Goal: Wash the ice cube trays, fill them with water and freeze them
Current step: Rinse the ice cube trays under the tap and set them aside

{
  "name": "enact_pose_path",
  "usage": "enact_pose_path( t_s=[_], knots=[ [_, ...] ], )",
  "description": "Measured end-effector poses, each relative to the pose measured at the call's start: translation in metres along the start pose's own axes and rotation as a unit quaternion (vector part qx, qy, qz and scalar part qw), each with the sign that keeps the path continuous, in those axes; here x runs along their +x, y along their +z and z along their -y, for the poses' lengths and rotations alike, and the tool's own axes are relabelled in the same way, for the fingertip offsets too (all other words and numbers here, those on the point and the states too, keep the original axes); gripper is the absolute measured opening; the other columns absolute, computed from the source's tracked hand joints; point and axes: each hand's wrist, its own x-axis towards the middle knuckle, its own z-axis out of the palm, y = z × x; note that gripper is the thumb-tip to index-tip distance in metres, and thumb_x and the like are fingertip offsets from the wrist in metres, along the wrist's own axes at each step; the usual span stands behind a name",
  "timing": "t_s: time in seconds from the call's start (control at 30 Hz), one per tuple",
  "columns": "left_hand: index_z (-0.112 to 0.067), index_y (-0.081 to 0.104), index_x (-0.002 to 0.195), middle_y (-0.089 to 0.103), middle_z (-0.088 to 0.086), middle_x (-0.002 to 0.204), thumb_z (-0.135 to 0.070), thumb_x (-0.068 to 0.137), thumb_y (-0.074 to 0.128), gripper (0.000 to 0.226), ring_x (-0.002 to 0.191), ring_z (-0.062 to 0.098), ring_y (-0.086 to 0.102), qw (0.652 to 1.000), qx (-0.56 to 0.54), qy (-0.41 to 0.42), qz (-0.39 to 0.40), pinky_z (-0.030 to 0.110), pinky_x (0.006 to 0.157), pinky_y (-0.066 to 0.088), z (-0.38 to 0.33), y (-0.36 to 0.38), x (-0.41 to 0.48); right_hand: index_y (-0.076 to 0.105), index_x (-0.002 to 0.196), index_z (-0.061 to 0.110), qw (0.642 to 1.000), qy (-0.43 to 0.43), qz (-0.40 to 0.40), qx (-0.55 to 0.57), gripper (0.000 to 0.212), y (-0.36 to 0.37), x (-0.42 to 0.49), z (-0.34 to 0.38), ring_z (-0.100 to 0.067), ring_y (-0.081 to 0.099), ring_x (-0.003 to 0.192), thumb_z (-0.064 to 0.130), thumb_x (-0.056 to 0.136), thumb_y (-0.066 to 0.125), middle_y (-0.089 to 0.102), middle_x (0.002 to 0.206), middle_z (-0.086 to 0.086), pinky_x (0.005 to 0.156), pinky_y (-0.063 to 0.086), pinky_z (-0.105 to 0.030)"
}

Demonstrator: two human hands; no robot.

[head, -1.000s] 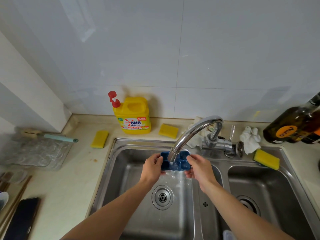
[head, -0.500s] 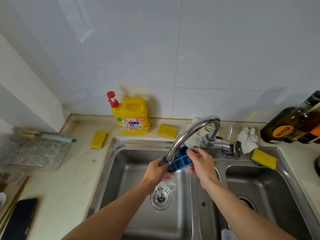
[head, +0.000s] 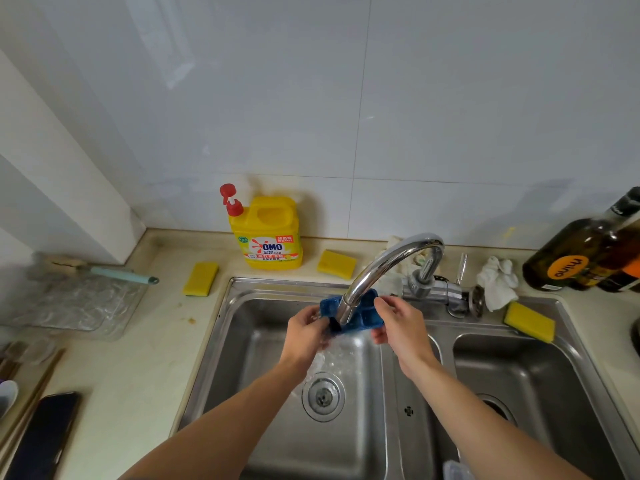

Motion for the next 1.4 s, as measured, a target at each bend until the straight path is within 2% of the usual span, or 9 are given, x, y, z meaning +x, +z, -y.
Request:
enact_pose_path(
  t_s=[0.13,0.27,0.37,0.63,0.73,0.97,1.1,1.33,1.4],
  knots=[
    [-0.014,0.069,0.105,0.071,0.004,0.085,-0.014,0.099,0.057,0.013,0.066,0.012,0.062,0.998,-0.002,0.029,-0.062,0.027,0.061,0.052,-0.001,-0.009,0.002,0.069,0.103,0.012,0.998,0.058,0.03,0.014,0.01,0.006,-0.002,-0.005,-0.025,0.064,0.055,0.017,0.102,0.061,0.072,0.082,-0.015,0.055,0.056,-0.037],
    [-0.019,0.07,0.108,0.072,0.004,0.095,-0.02,0.1,0.059,0.013,0.077,0.015,0.065,0.993,0.001,0.06,-0.106,0.024,0.061,0.053,-0.005,-0.014,0.003,0.068,0.108,0.009,0.992,0.098,0.075,-0.002,0.014,0.016,-0.007,-0.01,-0.028,0.068,0.059,0.014,0.104,0.055,0.072,0.095,-0.021,0.057,0.059,-0.035],
    [-0.022,0.069,0.106,0.071,0.005,0.093,-0.021,0.1,0.059,0.012,0.071,0.006,0.063,0.989,0.012,0.093,-0.114,0.02,0.059,0.052,-0.009,-0.015,0.0,0.067,0.111,0.006,0.99,0.112,0.085,-0.001,0.017,0.023,-0.008,-0.012,-0.034,0.071,0.064,0.01,0.106,0.051,0.071,0.1,-0.027,0.058,0.06,-0.037],
    [-0.019,0.066,0.108,0.07,0.007,0.095,-0.024,0.1,0.06,0.011,0.078,0.012,0.064,0.988,0.024,0.11,-0.109,0.021,0.059,0.052,-0.008,-0.013,-0.003,0.066,0.109,0.005,0.986,0.14,0.087,-0.025,0.016,0.024,-0.009,-0.01,-0.035,0.072,0.066,0.008,0.106,0.05,0.072,0.072,-0.017,0.066,0.064,-0.044],
    [-0.019,0.063,0.116,0.068,0.01,0.096,-0.026,0.099,0.062,0.018,0.077,0.013,0.064,0.99,0.022,0.101,-0.095,0.02,0.058,0.051,-0.006,-0.012,-0.003,0.066,0.106,0.006,0.984,0.145,0.093,-0.051,0.016,0.021,-0.009,-0.011,-0.032,0.073,0.064,0.009,0.106,0.051,0.074,0.074,-0.017,0.063,0.063,-0.041],
    [-0.016,0.065,0.11,0.067,0.014,0.097,-0.03,0.105,0.048,0.023,0.068,0.016,0.058,0.993,0.113,0.012,-0.031,0.026,0.057,0.05,0.009,-0.016,0.002,0.063,0.102,0.012,0.98,0.151,0.088,-0.094,0.014,0.011,-0.008,-0.014,-0.023,0.067,0.054,0.018,0.107,0.051,0.072,0.068,-0.013,0.052,0.057,-0.03],
    [-0.01,0.06,0.12,0.067,0.012,0.087,-0.029,0.109,0.034,0.034,0.055,0.015,0.062,0.981,0.173,-0.076,0.041,0.026,0.054,0.053,0.018,-0.019,0.0,0.063,0.107,0.008,0.98,0.159,0.072,-0.096,0.02,0.004,-0.005,-0.013,-0.021,0.062,0.055,0.027,0.105,0.056,0.068,0.074,-0.014,0.052,0.054,-0.03],
    [-0.018,0.058,0.105,0.073,0.01,0.091,-0.024,0.109,0.03,0.029,0.067,0.021,0.073,0.973,0.155,-0.142,0.092,0.038,0.069,0.063,0.024,-0.005,0.0,0.063,0.106,0.01,0.985,0.13,0.04,-0.107,0.018,-0.005,-0.004,-0.01,-0.014,0.055,0.048,0.027,0.102,0.06,0.067,0.074,-0.012,0.045,0.046,-0.025],
    [-0.021,0.058,0.11,0.074,0.011,0.097,-0.023,0.109,0.03,0.028,0.072,0.022,0.075,0.971,0.163,-0.142,0.102,0.038,0.072,0.064,0.025,-0.001,0.0,0.063,0.106,0.014,0.986,0.106,0.039,-0.124,0.015,-0.006,-0.004,-0.008,-0.013,0.056,0.05,0.028,0.101,0.061,0.07,0.08,-0.012,0.046,0.046,-0.025]
  ],
)
